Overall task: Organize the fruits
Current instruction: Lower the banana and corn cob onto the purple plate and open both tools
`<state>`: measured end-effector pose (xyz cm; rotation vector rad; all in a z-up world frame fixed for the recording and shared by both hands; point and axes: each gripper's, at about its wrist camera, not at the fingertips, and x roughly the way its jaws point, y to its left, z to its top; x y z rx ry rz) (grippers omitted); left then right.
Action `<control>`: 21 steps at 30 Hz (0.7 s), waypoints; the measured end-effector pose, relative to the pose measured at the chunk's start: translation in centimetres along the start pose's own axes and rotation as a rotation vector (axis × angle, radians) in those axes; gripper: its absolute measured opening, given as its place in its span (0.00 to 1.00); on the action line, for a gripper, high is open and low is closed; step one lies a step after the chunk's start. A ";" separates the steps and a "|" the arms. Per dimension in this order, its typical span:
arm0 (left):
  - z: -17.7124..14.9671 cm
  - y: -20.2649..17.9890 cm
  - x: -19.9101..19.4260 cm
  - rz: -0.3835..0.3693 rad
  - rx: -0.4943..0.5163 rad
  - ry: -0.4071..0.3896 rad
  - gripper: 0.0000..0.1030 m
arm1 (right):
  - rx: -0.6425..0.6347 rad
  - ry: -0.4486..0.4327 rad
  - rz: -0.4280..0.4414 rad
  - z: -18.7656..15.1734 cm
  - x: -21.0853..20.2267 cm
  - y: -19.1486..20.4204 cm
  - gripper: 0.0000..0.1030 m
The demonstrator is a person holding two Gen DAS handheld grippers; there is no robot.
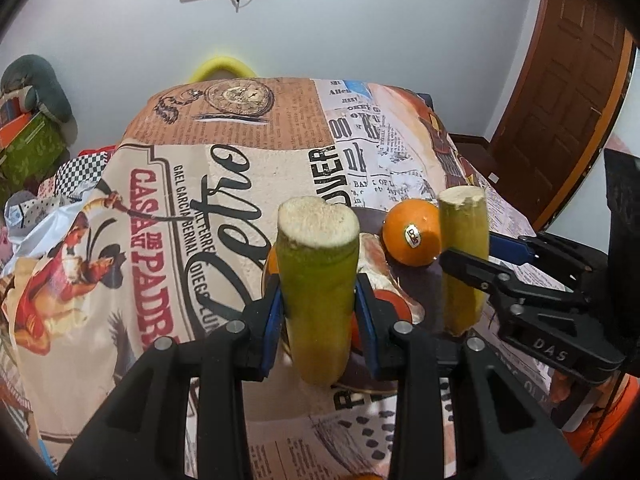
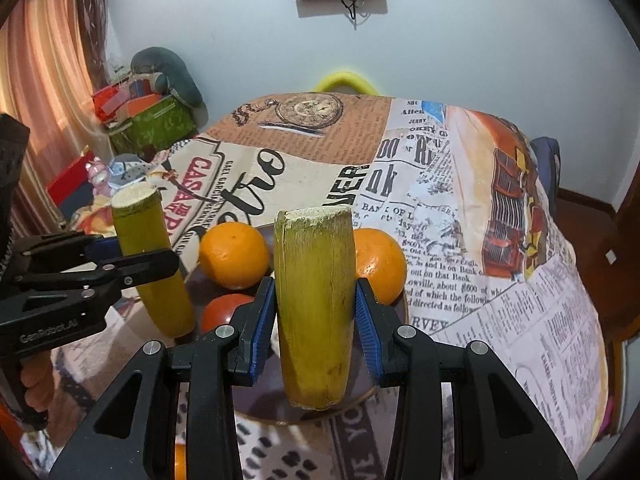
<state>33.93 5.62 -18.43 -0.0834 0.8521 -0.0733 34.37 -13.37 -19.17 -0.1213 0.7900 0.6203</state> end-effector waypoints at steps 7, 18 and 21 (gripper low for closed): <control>0.5 -0.6 1.2 -0.033 0.011 0.015 0.34 | 0.000 0.041 0.016 -0.1 1.3 -0.5 0.35; 0.6 -1.1 2.4 -0.037 0.014 0.038 0.35 | 0.030 0.049 0.067 0.0 1.7 -1.0 0.35; 0.4 -1.1 2.3 -0.051 0.004 0.043 0.46 | 0.013 0.050 0.057 -0.1 1.5 -0.7 0.35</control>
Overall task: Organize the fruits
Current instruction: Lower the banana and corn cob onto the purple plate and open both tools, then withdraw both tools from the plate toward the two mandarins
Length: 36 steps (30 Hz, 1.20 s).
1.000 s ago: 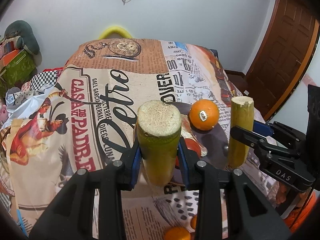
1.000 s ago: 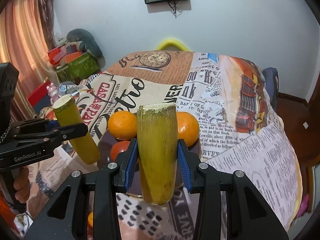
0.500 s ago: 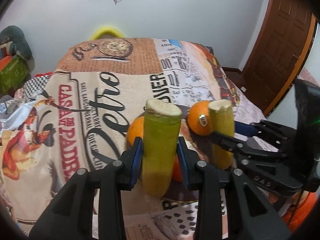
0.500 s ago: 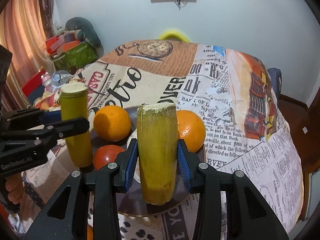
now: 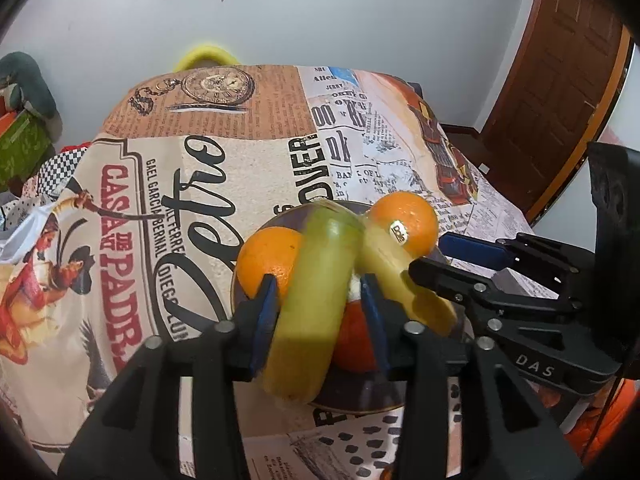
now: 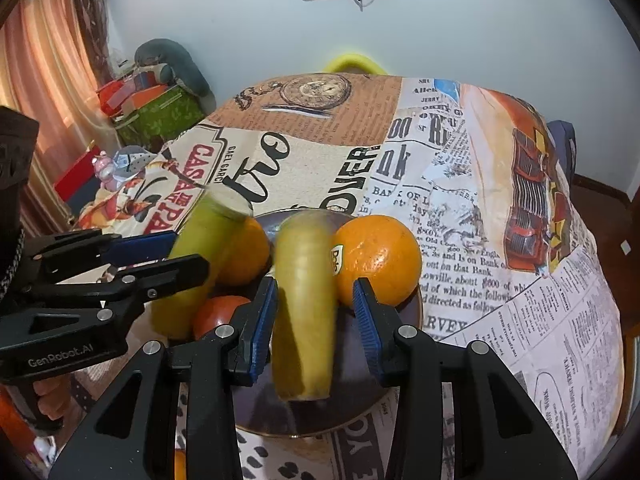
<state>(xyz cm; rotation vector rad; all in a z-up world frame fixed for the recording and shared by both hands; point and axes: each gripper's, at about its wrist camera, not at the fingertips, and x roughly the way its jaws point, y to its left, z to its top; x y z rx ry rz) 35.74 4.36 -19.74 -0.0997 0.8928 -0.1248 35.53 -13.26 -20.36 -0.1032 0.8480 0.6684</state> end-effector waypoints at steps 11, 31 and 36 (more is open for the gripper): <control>-1.2 -0.4 -2.6 0.031 -0.005 -0.018 0.50 | -0.004 -0.003 -0.038 -1.1 -2.1 1.1 0.35; -6.0 -0.1 -13.4 0.111 0.024 -0.100 0.66 | -0.046 -0.077 -0.064 -4.4 -10.2 6.7 0.60; -7.9 0.5 -14.2 0.107 0.001 -0.070 0.66 | -0.055 -0.062 -0.055 -5.8 -10.5 7.6 0.61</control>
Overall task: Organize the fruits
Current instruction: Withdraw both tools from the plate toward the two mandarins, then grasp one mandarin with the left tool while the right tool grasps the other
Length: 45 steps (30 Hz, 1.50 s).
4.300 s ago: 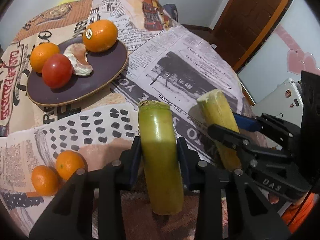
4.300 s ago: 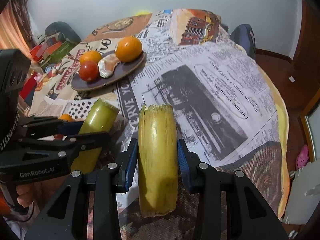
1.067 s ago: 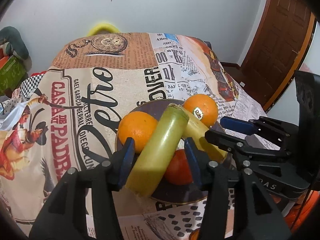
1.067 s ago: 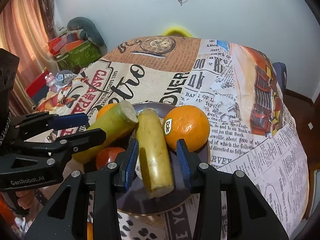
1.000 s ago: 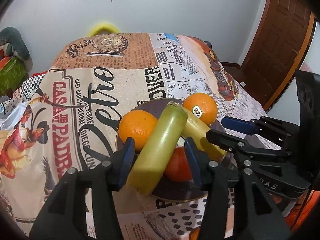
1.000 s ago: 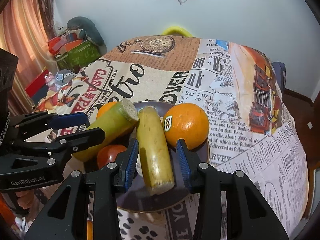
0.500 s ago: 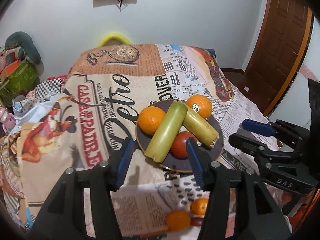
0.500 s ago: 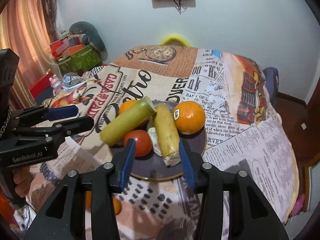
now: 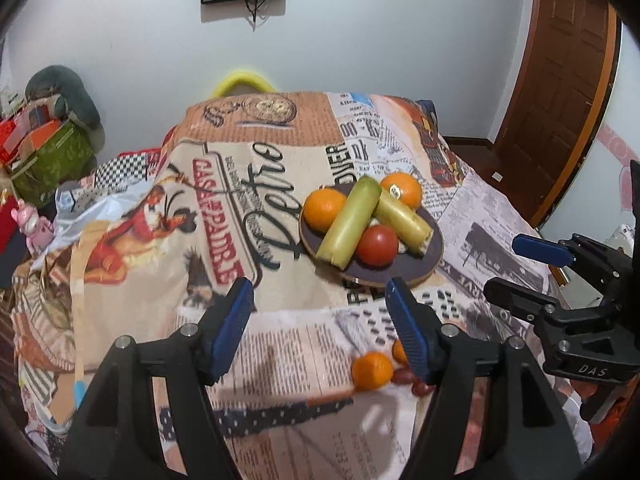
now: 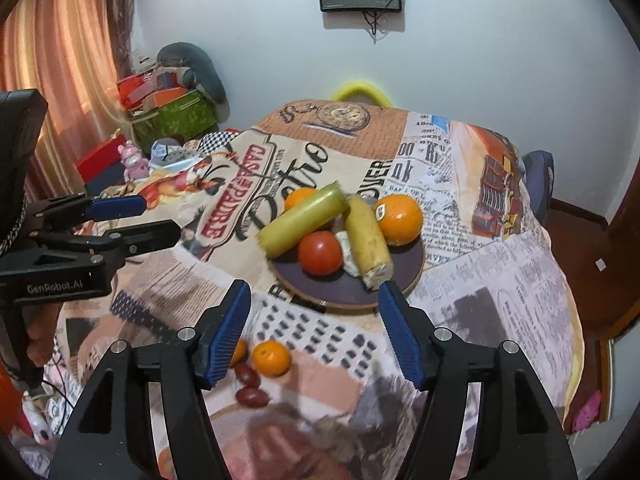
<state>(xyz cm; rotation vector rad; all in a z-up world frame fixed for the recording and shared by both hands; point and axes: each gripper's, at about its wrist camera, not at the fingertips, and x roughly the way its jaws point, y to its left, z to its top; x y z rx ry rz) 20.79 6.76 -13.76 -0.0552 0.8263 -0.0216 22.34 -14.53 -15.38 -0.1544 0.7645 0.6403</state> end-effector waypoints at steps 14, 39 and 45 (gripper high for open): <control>-4.7 -0.3 2.4 -0.032 -0.013 0.113 0.66 | 0.010 0.121 0.069 -3.8 3.7 1.9 0.55; -6.3 -0.7 5.1 -0.072 -0.011 0.152 0.59 | 0.039 0.212 0.121 -4.9 7.7 1.7 0.30; -6.4 -2.0 6.0 -0.085 0.007 0.176 0.54 | 0.061 0.187 0.094 -4.9 6.2 0.3 0.30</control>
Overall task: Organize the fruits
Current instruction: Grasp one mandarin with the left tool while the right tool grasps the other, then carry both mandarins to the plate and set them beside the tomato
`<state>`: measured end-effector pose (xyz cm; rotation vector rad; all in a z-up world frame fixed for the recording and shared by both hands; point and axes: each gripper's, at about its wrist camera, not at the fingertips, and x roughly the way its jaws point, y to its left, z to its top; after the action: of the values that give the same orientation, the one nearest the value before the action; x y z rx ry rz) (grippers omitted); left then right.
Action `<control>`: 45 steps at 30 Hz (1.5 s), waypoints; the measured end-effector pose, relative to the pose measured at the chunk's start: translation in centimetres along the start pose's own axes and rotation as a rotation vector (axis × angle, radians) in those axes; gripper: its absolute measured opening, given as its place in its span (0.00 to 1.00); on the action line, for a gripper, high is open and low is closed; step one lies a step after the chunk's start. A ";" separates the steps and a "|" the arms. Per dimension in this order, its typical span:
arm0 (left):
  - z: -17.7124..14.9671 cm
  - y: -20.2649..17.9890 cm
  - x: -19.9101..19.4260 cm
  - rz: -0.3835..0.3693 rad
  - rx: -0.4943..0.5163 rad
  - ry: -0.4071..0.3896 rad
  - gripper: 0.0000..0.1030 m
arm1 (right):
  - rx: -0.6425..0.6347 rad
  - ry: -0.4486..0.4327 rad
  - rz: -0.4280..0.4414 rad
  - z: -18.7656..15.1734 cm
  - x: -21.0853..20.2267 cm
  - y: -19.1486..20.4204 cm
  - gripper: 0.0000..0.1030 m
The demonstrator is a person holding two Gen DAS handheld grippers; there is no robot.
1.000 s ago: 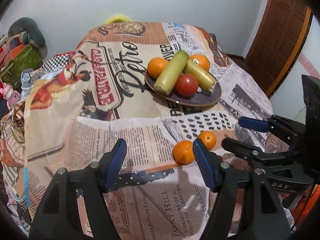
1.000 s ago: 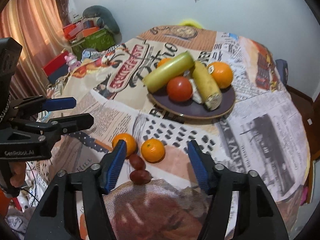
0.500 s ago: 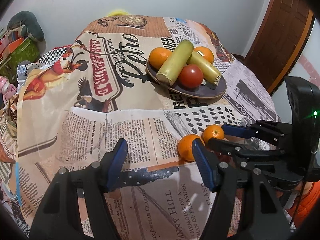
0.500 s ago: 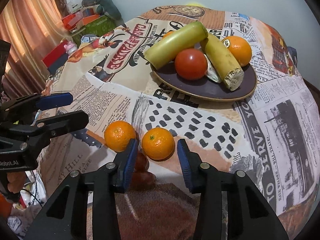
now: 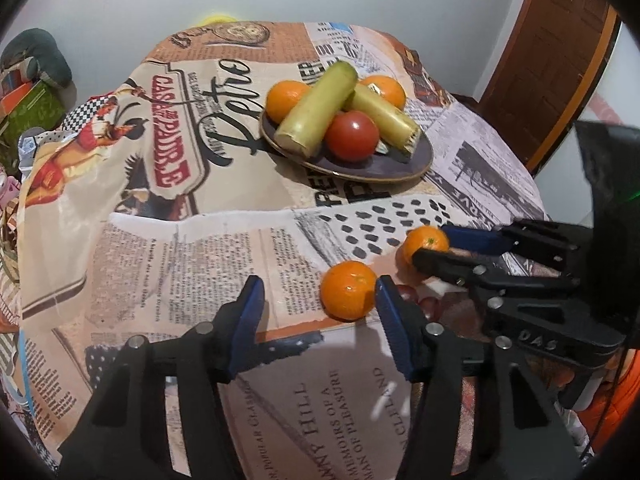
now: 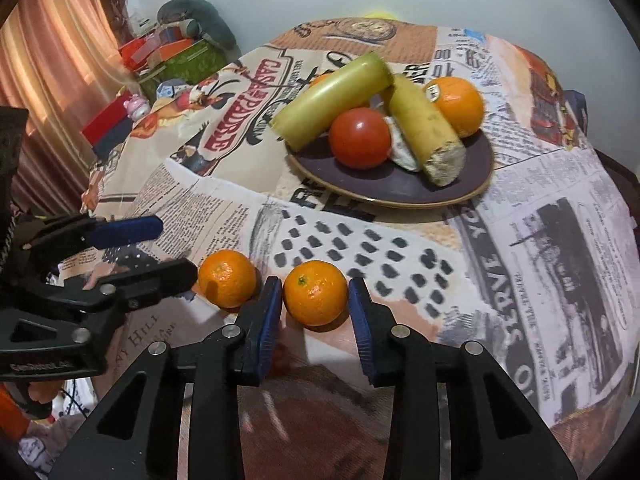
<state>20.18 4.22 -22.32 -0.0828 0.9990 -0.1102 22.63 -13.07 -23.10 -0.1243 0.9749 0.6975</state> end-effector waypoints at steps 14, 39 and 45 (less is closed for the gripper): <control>0.1 -0.6 2.3 -0.067 -0.034 0.066 0.38 | 0.054 -0.022 -0.008 -0.2 -1.0 -1.6 0.31; 3.3 -1.5 0.7 -0.021 -0.012 -0.025 0.34 | 0.066 -0.087 -0.046 1.3 -2.7 -3.4 0.31; 5.1 -1.6 1.5 -0.015 -0.011 -0.043 0.34 | 0.056 -0.105 -0.053 2.5 -2.4 -3.8 0.31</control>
<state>25.19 2.52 -20.63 -0.1026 0.9561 -0.1157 25.82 -16.17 -20.56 -0.0637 0.8872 0.6212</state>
